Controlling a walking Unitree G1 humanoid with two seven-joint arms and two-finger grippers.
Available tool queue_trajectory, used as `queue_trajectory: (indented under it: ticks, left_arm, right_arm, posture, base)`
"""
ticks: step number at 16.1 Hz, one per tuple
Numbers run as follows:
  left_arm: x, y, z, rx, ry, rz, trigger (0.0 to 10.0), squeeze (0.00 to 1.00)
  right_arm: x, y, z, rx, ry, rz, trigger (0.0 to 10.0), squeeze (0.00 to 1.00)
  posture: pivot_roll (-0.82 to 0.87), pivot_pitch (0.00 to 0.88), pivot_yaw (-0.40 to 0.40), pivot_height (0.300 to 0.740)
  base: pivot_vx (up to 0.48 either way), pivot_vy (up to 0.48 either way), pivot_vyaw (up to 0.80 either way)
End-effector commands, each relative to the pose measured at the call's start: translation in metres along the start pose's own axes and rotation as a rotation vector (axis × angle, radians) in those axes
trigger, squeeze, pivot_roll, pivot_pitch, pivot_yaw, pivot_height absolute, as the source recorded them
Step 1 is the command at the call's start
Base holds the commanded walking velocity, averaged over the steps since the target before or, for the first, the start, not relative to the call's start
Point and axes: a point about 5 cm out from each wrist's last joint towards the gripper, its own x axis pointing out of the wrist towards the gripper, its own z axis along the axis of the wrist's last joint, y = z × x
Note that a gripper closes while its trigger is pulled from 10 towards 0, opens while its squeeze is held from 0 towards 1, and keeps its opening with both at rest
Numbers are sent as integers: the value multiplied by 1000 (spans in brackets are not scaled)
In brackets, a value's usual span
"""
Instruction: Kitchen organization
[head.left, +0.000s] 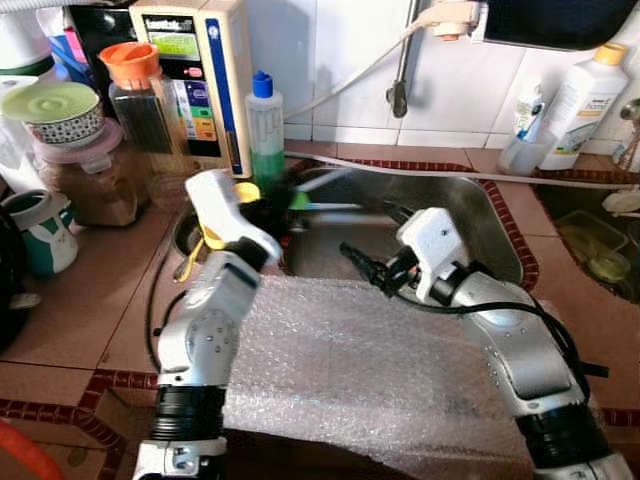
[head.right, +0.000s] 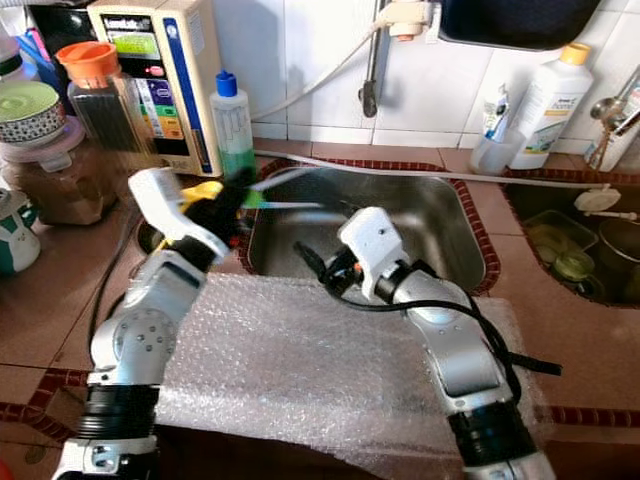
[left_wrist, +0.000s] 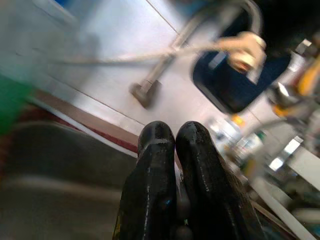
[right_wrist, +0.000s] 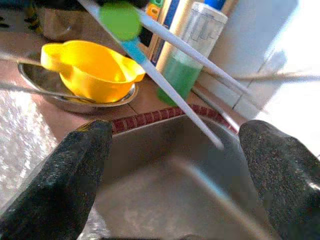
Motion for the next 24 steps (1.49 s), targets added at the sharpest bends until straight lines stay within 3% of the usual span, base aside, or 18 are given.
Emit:
queue_trajectory:
  ticks: [1, 6, 10, 11, 12, 13, 22, 23, 24]
  left_arm:
    - [3, -13, -1, -4, 32, -68, 0, 0]
    - [4, -26, -8, -16, 92, -117, 0, 0]
    - [1, -27, -13, -10, 128, -128, 0, 0]
    - [1, -27, -13, -13, 129, -124, 0, 0]
    - [0, -27, -13, -10, 131, -123, 0, 0]
    - [-1, -26, -12, -8, 132, -120, 0, 0]
    - [-2, -28, -17, -11, 153, -125, 0, 0]
    - [-2, -28, -16, -9, 152, -125, 0, 0]
    - [-1, -26, -14, 3, 139, -114, 0, 0]
  right_arm:
    - [4, 0, 2, -79, -3, 32, 10000, 0]
    - [17, 4, -4, -215, 13, 26, 10000, 0]
    - [27, 3, -26, -282, 143, -88, 10000, 0]
    - [27, 3, -28, -278, 154, -95, 8510, 0]
    - [28, 3, -30, -278, 162, -100, 235, 0]
    - [27, 3, -34, -258, 181, -113, 0, 0]
    - [31, -9, -36, -297, 188, -211, 0, 0]
    - [30, -8, -37, -298, 190, -211, 5647, 0]
    - [29, -9, -39, -296, 200, -222, 10000, 0]
  posture:
    - [-35, 0, 21, 740]
    - [-32, 0, 36, 740]
    - [-30, 0, 38, 740]
    - [-20, 0, 39, 740]
    - [-20, 0, 39, 740]
    - [-15, 0, 38, 740]
    - [-21, 0, 35, 740]
    - [-21, 0, 35, 740]
    - [-21, 0, 35, 740]
  base:
    - [0, 0, 0]
    - [0, 0, 0]
    - [0, 0, 0]
    - [0, 0, 0]
    - [0, 0, 0]
    - [0, 0, 0]
    - [0, 0, 0]
    - [0, 0, 0]
    - [0, 0, 0]
